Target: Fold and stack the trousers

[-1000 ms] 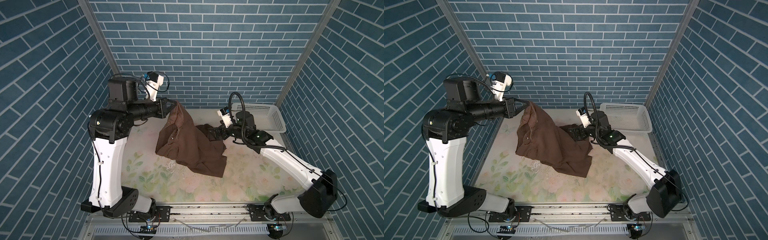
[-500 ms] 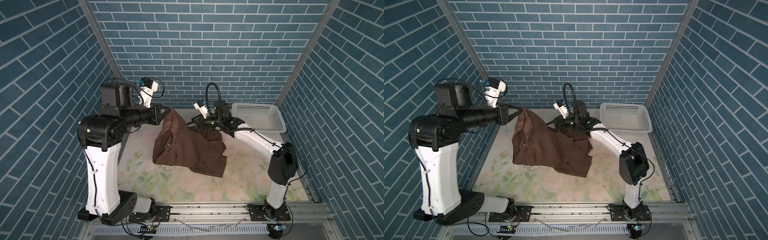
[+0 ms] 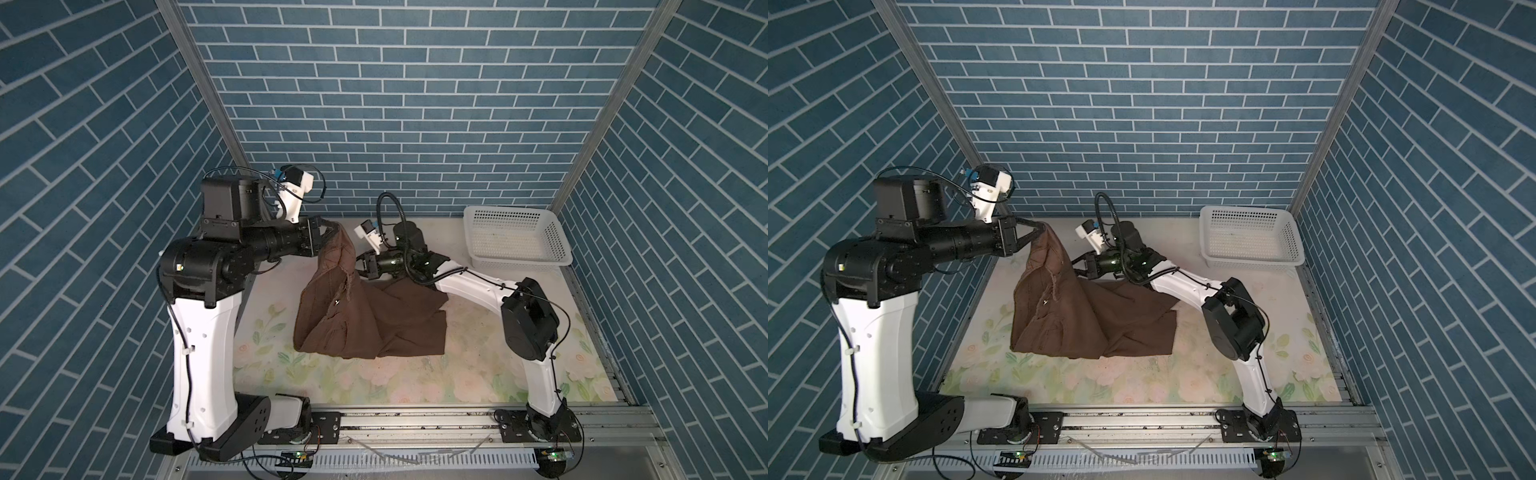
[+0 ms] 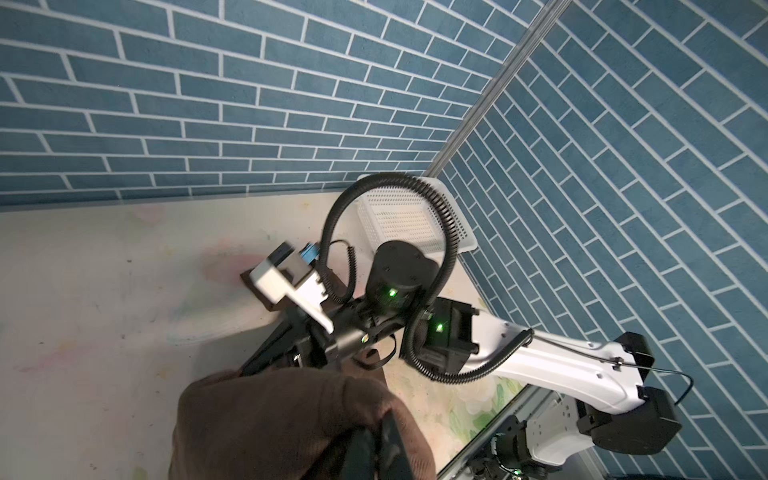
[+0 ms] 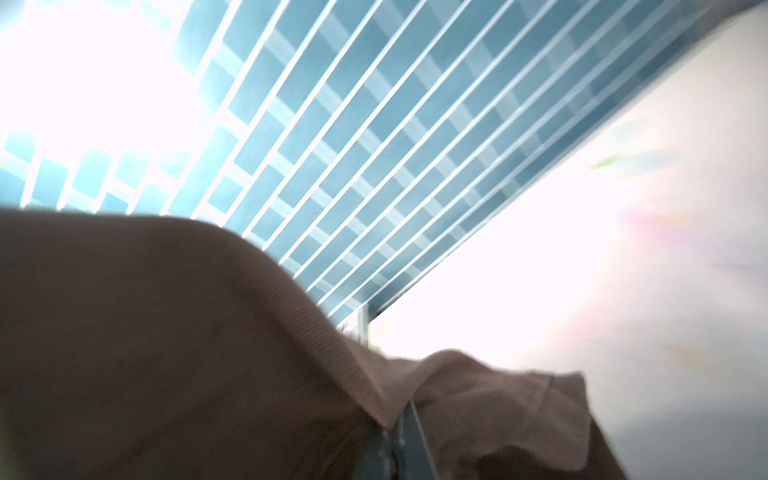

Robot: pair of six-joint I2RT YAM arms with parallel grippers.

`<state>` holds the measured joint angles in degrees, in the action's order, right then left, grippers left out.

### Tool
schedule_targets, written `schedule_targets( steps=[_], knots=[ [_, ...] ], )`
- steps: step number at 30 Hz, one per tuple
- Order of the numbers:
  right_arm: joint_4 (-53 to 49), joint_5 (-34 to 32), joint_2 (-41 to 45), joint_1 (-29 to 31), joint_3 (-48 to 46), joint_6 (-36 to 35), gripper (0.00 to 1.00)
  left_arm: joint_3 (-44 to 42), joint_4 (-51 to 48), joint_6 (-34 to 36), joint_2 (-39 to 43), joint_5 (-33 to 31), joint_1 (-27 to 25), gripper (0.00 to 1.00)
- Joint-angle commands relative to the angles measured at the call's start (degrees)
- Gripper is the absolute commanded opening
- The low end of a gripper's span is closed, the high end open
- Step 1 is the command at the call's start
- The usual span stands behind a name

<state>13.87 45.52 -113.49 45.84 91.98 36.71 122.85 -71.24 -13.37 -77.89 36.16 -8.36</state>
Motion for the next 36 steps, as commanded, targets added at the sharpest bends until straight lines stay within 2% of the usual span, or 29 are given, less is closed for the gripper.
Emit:
schedule_targets(
  steps=[1,3,5,10,13,15,20,22,24,25,27,28,30,33,36],
  knots=[
    [-4.84,-12.12,17.04,-4.83,-4.55,-7.98,0.00,-2.07,10.68,-3.58,-1.26,6.26,0.45,0.00],
    [-12.28,-22.05,25.33,-4.99,-5.85,-16.79,0.00,-2.67,14.95,-6.87,-1.78,8.54,0.23,0.00],
    [-16.66,-28.76,32.91,-4.80,-6.29,-22.46,0.00,-2.23,18.99,-9.35,-2.89,10.61,-0.23,0.00],
    [-24.08,-38.71,44.60,-2.42,-3.68,-30.03,0.00,3.23,22.89,-12.27,-7.50,12.54,-2.75,0.00],
    [-26.01,-44.19,47.55,3.58,-1.79,-35.52,0.00,6.24,24.99,-14.40,-10.19,13.66,-2.83,0.00],
    [-27.76,-44.02,46.50,7.29,-0.02,-36.43,0.00,8.98,23.82,-14.11,-12.02,13.12,-2.72,0.00],
    [-29.40,-38.09,36.69,11.20,-1.40,-30.92,0.00,10.53,17.63,-10.42,-13.14,8.84,-1.19,0.00],
    [-29.79,-36.28,30.88,12.27,-3.30,-27.70,0.00,8.89,14.08,-8.08,-12.10,4.48,0.64,0.00],
    [-28.78,-33.06,25.61,13.08,-6.13,-23.51,0.00,6.45,10.40,-5.51,-10.43,-2.78,2.69,0.00],
    [-27.80,-30.90,23.15,13.22,-7.81,-21.05,0.07,3.94,9.63,-4.37,-9.17,-6.32,3.87,0.00],
    [-26.08,-28.74,20.22,13.22,-11.08,-17.73,0.35,-1.94,9.98,-3.21,-6.60,-11.67,6.19,0.00],
    [-25.20,-28.80,19.91,13.21,-13.12,-16.55,0.46,-5.75,10.83,-2.85,-5.06,-14.10,7.11,0.00],
    [-24.30,-31.14,21.63,13.13,-17.19,-15.94,0.59,-12.92,12.73,-2.39,-2.07,-18.81,8.15,0.00],
    [-25.94,-37.25,27.71,12.46,-22.80,-17.59,0.66,-21.92,15.41,-2.44,2.04,-22.86,8.87,0.00],
    [-29.71,-43.73,34.03,9.45,-28.46,-18.52,0.68,-29.43,17.54,-2.64,5.75,-25.40,9.06,0.00]
  ],
)
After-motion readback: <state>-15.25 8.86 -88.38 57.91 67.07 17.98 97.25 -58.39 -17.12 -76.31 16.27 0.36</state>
